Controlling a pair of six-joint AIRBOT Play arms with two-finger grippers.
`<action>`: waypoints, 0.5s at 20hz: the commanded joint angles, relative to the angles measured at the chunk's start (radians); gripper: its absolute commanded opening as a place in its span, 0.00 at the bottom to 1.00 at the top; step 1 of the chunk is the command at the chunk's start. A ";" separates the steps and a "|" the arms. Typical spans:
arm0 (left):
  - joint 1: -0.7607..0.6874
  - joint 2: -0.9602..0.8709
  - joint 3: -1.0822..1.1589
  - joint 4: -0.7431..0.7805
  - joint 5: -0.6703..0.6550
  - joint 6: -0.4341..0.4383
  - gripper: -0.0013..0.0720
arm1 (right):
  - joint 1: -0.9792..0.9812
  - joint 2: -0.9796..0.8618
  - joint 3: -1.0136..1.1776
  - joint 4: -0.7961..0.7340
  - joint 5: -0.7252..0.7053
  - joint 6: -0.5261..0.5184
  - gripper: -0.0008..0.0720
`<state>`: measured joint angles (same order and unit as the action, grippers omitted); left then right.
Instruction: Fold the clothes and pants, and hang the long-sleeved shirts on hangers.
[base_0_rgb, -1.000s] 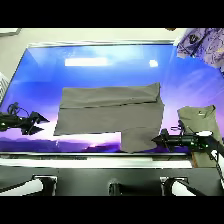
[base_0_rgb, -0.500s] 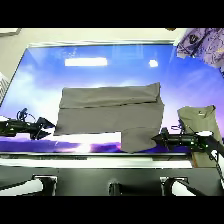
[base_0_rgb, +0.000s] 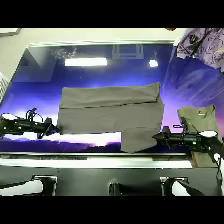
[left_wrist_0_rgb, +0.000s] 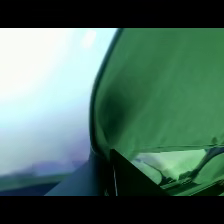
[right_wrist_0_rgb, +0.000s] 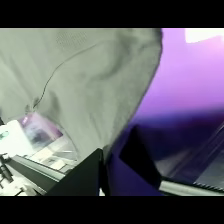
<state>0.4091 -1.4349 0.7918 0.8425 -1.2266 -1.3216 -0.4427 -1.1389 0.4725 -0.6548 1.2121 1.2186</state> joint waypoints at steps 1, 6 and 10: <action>-0.003 0.073 0.000 0.005 -0.032 -0.074 0.04 | 0.000 0.143 0.000 -0.077 0.054 0.079 0.05; -0.004 0.312 -0.002 0.189 -0.135 -0.272 0.03 | 0.000 0.509 0.000 -0.187 0.255 0.298 0.05; -0.012 0.460 -0.008 0.261 -0.164 -0.384 0.04 | 0.000 0.762 0.021 -0.198 0.362 0.450 0.05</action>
<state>0.4007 -1.0779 0.7864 1.0332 -1.3621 -1.6032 -0.4427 -0.5457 0.4793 -0.8234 1.4799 1.5417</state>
